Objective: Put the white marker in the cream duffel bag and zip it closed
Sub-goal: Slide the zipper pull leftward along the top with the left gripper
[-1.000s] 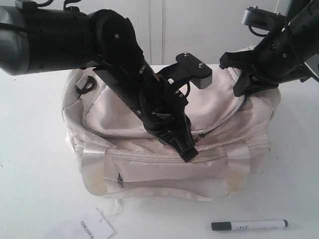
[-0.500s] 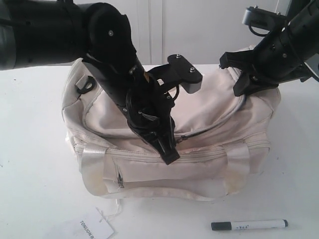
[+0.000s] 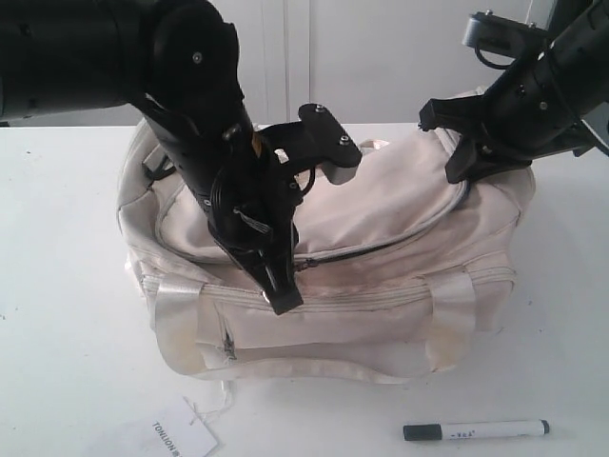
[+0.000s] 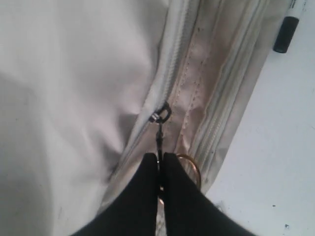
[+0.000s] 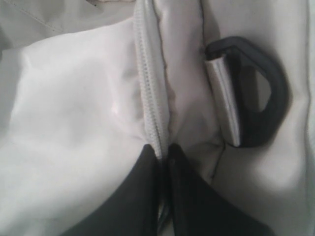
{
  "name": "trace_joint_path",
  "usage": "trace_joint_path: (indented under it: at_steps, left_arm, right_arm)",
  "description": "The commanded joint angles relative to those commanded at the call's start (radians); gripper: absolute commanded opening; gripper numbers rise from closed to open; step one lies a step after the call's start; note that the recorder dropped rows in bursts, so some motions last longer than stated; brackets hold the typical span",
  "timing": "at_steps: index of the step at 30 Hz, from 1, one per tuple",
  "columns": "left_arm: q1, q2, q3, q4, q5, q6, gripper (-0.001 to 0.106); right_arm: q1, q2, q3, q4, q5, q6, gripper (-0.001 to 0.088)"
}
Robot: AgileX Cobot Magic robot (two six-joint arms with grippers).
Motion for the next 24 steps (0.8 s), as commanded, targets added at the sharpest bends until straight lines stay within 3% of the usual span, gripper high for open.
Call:
trace_joint_path:
  at_steps: [9, 24]
  left_arm:
    - [0.000, 0.000, 0.000, 0.112, 0.005, -0.112, 0.000]
    - [0.038, -0.063, 0.000, 0.102, 0.043, -0.132, 0.000]
  right_arm:
    - [0.000, 0.000, 0.000, 0.000, 0.002, 0.000, 0.0000]
    - [0.000, 0.000, 0.000, -0.023, -0.006, 0.006, 0.0000]
